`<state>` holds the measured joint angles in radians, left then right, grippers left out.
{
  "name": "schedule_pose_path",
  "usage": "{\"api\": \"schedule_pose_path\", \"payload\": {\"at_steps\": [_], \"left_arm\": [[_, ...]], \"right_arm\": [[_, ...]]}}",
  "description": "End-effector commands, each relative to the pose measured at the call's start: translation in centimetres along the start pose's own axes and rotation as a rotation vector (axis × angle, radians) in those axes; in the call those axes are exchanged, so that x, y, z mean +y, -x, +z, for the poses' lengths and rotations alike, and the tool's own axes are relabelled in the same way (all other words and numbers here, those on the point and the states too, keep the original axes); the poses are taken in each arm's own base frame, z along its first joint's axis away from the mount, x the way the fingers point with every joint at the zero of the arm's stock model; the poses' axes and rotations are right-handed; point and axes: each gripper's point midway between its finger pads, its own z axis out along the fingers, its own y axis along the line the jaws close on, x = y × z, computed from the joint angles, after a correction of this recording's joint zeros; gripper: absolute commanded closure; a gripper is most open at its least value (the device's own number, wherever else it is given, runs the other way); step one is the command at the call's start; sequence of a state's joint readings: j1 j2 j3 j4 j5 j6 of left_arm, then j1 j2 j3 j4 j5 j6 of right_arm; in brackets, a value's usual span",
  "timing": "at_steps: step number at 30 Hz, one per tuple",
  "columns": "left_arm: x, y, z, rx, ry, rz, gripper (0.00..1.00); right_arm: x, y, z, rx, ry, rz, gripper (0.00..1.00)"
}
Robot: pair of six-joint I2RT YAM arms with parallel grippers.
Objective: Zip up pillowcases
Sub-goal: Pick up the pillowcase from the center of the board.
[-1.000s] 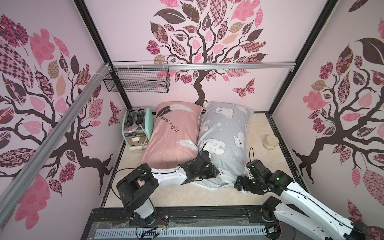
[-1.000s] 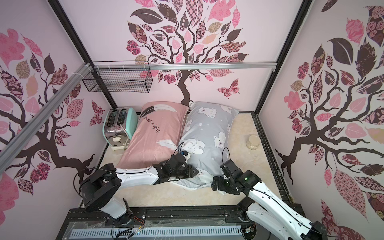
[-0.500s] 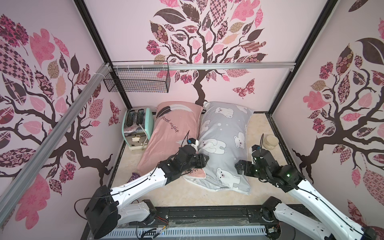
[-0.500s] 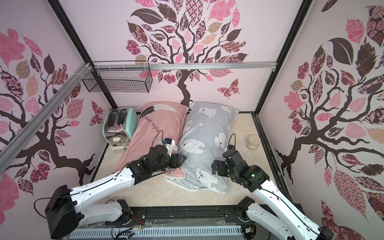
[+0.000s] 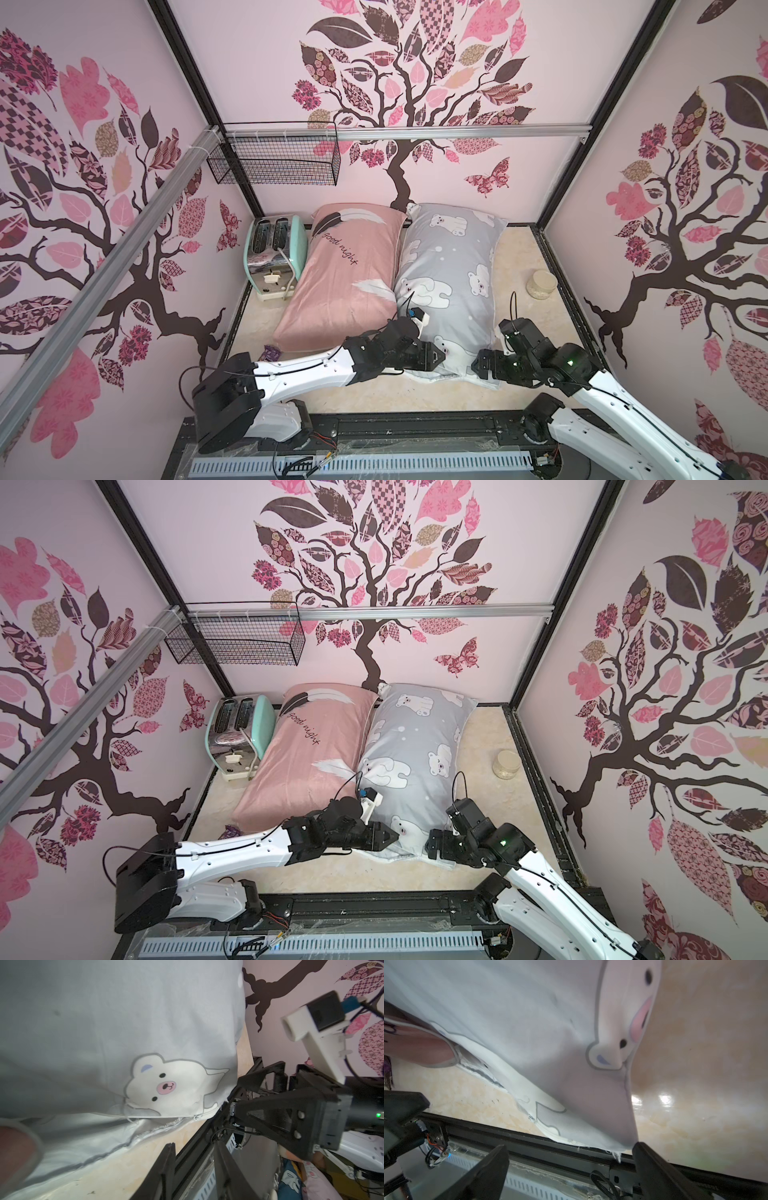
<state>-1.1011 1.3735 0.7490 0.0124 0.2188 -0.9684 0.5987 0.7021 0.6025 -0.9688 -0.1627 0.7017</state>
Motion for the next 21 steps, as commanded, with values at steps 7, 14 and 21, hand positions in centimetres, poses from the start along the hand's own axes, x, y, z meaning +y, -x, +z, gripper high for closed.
{"api": "schedule_pose_path", "payload": {"at_steps": [7,14,21], "left_arm": [[-1.4,-0.9,3.1,0.022,-0.117,-0.120,0.75],[-0.4,-1.7,4.6,0.034,-0.118,-0.183,0.80],[-1.6,-1.8,5.3,0.037,-0.221,-0.261,0.84]], "right_arm": [[0.4,-0.2,2.7,0.036,0.041,0.082,0.01],[0.5,0.7,3.2,-0.029,0.064,0.113,0.15],[1.2,1.5,2.1,-0.100,0.127,0.107,0.75]]}}
